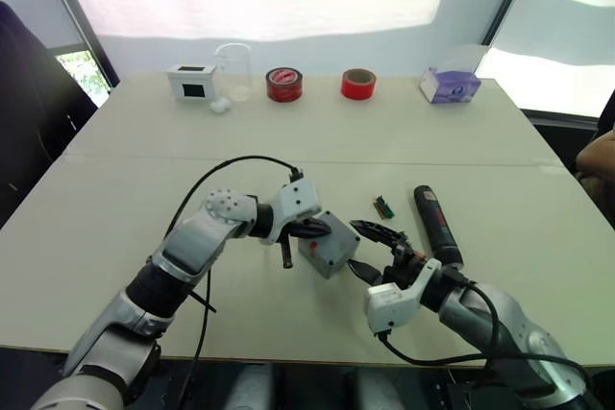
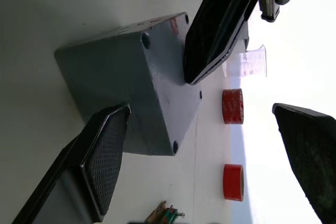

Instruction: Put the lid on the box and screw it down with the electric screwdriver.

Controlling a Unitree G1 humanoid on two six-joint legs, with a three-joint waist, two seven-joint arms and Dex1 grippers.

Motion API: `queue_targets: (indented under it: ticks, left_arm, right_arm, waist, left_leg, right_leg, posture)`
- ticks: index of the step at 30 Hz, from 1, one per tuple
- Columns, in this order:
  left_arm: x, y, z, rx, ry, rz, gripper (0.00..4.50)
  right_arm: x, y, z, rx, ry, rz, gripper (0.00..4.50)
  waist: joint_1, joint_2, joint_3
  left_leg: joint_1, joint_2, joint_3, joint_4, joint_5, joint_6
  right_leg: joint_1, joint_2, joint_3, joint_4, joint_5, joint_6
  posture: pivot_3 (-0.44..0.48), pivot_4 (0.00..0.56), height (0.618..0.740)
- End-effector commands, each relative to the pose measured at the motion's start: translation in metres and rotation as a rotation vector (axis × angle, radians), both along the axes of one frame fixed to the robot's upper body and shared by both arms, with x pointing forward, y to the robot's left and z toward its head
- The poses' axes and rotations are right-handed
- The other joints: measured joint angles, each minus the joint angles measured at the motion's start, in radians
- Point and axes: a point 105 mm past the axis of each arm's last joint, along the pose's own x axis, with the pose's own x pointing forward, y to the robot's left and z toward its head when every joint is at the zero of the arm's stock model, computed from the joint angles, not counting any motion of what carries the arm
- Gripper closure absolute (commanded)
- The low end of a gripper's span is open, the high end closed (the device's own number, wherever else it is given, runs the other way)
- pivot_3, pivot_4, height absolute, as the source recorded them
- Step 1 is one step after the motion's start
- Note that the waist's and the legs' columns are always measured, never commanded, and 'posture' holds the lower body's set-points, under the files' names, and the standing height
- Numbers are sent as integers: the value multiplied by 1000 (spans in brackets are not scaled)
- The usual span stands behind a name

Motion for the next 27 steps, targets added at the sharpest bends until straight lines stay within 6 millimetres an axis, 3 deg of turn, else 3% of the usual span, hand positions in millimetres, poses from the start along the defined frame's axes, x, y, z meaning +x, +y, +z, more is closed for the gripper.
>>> queue_targets:
  ticks: [1, 4, 8, 9, 11, 12, 14, 20, 27]
  left_arm:
    - [-12, 19, -64, 165, 209, 70, 4500]
    - [-11, 19, -62, 151, 212, 76, 4500]
    - [-8, 18, -52, 84, 231, 90, 4500]
    - [-7, 16, -44, 32, 245, 96, 4500]
    - [-2, 8, -9, -198, 363, 134, 4500]
    - [-1, 8, 12, -310, 418, 130, 4500]
    - [2, 14, 33, -413, 471, 147, 4500]
    - [21, 38, 59, -508, 480, 249, 4500]
    - [46, 65, 25, -247, 293, 395, 4500]
  right_arm:
    - [2, -5, 15, 45, -21, -13, 63]
    - [-1, -8, 15, 97, 35, -25, 674]
    - [-2, -12, 15, 198, 127, -59, 2069]
    - [-3, -12, 16, 239, 164, -66, 2358]
    - [-5, -12, 13, 355, 288, -93, 3220]
    - [-7, -13, 11, 436, 372, -120, 3658]
    - [-8, -15, 6, 500, 472, -154, 4433]
    - [-12, -13, -3, 612, 731, -220, 4433]
    - [-13, 2, -7, 628, 928, -202, 4433]
  waist:
    - [0, 0, 0]
    - [1, -1, -2]
    - [1, -1, -2]
    - [0, -1, -2]
    - [0, 0, -1]
    - [0, 0, 1]
    - [-1, 1, 3]
    - [0, 1, 6]
    - [-1, 2, 9]
  left_leg:
    - [3, 0, 0, -1, 0, 0]
    - [10, 0, 0, -8, 0, 0]
    - [9, 0, -1, -9, 0, 0]
    - [8, 0, -1, -9, 0, 0]
    - [8, 0, -1, -9, 0, 0]
    - [7, 1, -1, -10, 0, 0]
    - [1, 1, -3, -9, 0, 0]
    - [-28, 0, -3, -4, 4, -7]
    - [-26, 0, -4, -8, 6, -10]
  right_leg:
    - [2, -1, 0, 0, 0, 0]
    - [8, -4, 0, -6, -1, -1]
    - [8, -5, -1, -10, -1, -1]
    - [8, -5, 0, -11, 0, -1]
    - [8, -6, 0, -11, 0, -1]
    - [7, -6, 0, -11, 0, -1]
    - [3, -6, -2, -10, 0, -1]
    - [-28, -4, -1, 3, 3, 3]
    - [-28, -3, -2, 3, 3, 1]
  posture:
    - [0, 150, 740]
    - [0, 150, 740]
    - [0, 150, 740]
    - [0, 150, 740]
    - [0, 150, 740]
    - [0, 150, 740]
    - [0, 150, 740]
    - [0, 150, 740]
    - [0, 150, 740]
